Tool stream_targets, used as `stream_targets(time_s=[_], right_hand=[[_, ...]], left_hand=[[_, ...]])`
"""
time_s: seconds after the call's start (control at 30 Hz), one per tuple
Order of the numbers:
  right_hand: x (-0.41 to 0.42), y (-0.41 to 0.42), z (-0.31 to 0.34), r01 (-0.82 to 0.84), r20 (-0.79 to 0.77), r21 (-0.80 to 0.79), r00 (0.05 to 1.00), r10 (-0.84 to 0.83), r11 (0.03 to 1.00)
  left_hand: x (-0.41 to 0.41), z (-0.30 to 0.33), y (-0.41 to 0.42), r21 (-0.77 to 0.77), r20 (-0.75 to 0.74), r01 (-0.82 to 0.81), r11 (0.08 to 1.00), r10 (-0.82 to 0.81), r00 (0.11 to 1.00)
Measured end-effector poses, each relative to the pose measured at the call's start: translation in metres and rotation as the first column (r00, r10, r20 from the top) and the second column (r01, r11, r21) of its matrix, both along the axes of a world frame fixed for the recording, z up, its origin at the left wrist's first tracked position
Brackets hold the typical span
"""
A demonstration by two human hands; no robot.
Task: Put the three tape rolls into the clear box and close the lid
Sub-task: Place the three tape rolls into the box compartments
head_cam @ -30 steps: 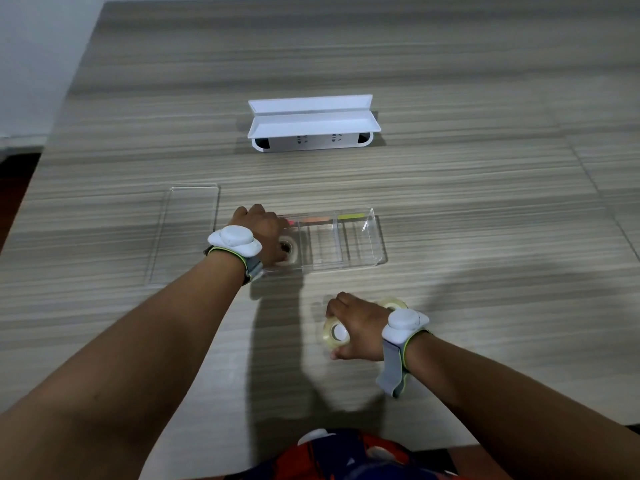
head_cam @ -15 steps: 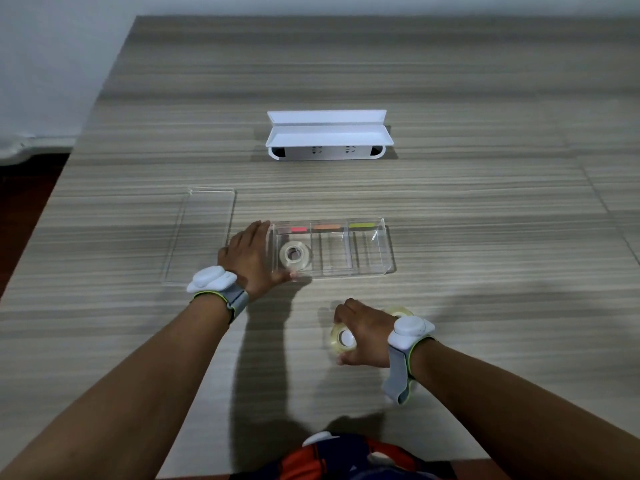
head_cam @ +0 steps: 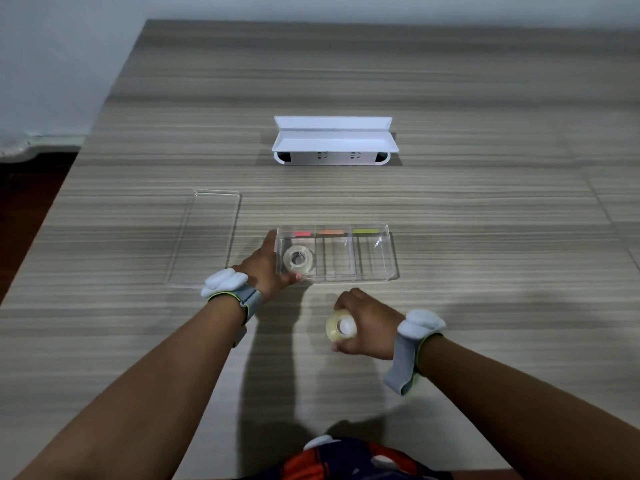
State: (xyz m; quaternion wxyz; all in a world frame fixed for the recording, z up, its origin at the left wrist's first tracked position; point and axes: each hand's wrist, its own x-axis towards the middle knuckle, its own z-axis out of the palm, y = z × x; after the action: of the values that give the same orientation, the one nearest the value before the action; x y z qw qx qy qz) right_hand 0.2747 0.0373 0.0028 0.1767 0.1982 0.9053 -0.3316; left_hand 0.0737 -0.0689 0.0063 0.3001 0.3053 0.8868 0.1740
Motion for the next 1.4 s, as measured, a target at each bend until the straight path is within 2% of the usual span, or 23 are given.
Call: stream_targets(time_s=[0.27,0.43,0.53,0.67,0.8,0.9,1.13,1.4], right_hand=[[-0.032,0.023,0.023,0.208,-0.221,-0.017,0.953,-0.206,0.978],[-0.053,0.042,0.026,0.256,-0.27,0.041,0.934,-0.236,0.966],[-0.063,0.052,0.025,0.233,-0.247,0.1,0.948,-0.202,0.967],[-0.073,0.058,0.017,0.071,-0.183,0.222,0.983,-0.03,0.972],[-0.085,0.06,0.016,-0.104,-0.076,0.375,0.987,0.143,0.921],[-0.093,0.06,0.014,-0.185,0.023,0.451,0.98,0.196,0.873],[-0.104,0.062,0.004,-0.252,0.19,0.421,0.964,0.187,0.871],[-0.108,0.063,0.001,-0.289,0.224,0.405,0.951,0.212,0.868]], left_hand=[[-0.003,0.005,-0.001,-0.055,-0.021,0.047,0.997,-0.048,0.999],[-0.003,0.01,-0.002,-0.036,0.037,0.021,0.999,-0.02,0.999],[0.0,0.012,0.0,-0.013,0.082,0.001,1.0,0.0,0.997],[0.0,0.014,0.001,0.004,0.091,-0.013,1.0,0.012,0.996],[0.0,0.014,0.002,0.006,0.113,-0.018,1.0,0.017,0.993],[-0.001,0.014,0.002,0.0,0.121,-0.01,1.0,0.01,0.993],[0.0,0.016,0.002,0.001,0.128,-0.017,1.0,0.016,0.992],[0.0,0.017,0.004,0.002,0.148,-0.029,1.0,0.028,0.989]])
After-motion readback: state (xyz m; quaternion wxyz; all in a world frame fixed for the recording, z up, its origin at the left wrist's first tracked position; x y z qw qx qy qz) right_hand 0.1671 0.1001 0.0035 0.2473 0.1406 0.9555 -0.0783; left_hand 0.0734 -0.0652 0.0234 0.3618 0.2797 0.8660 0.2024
